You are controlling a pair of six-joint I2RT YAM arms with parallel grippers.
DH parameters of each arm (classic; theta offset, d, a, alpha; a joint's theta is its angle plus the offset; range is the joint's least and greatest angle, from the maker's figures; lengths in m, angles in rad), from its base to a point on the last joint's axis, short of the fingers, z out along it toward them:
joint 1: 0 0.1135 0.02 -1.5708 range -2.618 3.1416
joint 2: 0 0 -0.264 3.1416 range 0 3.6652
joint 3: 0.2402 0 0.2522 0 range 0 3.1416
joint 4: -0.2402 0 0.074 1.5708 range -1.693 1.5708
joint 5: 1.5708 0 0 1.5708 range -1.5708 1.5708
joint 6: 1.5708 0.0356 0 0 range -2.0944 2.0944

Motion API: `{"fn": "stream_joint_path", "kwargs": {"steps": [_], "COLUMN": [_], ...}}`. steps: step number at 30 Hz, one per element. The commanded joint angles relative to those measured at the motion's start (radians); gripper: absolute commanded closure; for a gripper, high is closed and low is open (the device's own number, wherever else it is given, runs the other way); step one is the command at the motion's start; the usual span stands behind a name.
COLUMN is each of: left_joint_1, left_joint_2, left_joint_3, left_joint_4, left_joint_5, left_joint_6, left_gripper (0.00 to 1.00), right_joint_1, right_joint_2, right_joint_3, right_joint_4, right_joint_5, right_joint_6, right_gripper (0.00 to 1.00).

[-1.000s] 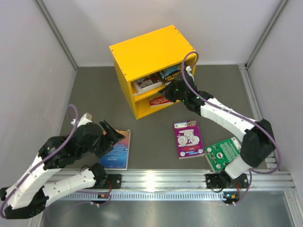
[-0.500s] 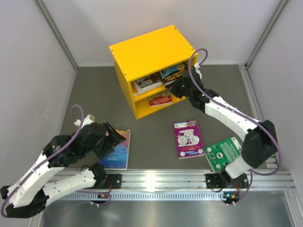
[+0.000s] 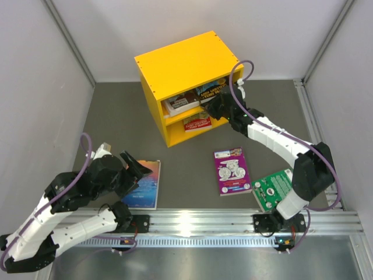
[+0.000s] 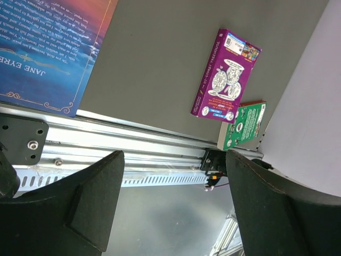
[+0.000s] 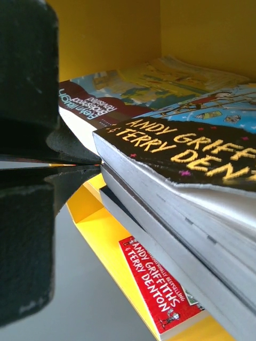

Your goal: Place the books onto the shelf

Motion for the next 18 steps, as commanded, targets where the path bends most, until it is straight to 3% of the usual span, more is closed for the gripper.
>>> {"fn": "stream_joint_path", "kwargs": {"steps": [1,11,18], "left_joint_1": [0.000,0.001,0.001], "left_joint_2": [-0.005,0.013,0.023], "left_joint_3": [0.003,-0.003,-0.013], "left_joint_4": [-0.160,-0.157,-0.150], "left_joint_5": [0.000,-0.004,-0.010], "left_joint_6": [-0.016,-0.001,0.007], "left_gripper": [0.19,0.18,0.18], "right_joint_1": [-0.041,-0.173,-0.153], "right_joint_2": [-0.045,-0.157,-0.203], "right_joint_3": [-0.005,-0.088,-0.087], "right_joint_4": [0.059,0.049,0.058], "right_joint_5": [0.070,0.082,-0.050], "right_joint_6": [0.041,0.060,-0.027], "right_gripper": [1.00,1.00,1.00]}}
